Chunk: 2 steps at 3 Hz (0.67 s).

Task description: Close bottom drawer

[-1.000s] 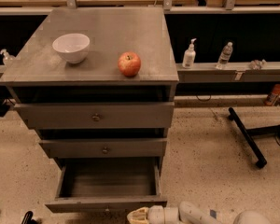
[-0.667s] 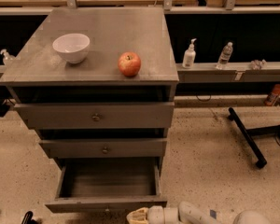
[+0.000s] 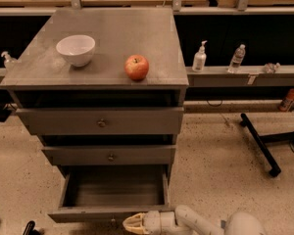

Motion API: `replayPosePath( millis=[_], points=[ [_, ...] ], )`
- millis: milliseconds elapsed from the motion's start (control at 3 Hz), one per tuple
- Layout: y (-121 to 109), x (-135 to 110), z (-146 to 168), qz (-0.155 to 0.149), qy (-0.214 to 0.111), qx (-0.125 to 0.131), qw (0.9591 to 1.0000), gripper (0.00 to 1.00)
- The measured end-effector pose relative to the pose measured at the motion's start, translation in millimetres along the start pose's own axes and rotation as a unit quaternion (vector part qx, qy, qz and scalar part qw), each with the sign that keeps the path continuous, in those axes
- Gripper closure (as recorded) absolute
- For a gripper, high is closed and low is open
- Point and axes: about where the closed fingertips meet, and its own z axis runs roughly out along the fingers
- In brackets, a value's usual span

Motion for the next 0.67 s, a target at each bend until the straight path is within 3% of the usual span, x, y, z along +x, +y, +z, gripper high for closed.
replayPosePath(
  millis=[333,667],
  points=[
    [-6,14,13,0.007,0.000,0.019,0.9998,1.00],
    [-20,30,16,0.030,-0.002,0.062,0.9976,1.00]
  ],
)
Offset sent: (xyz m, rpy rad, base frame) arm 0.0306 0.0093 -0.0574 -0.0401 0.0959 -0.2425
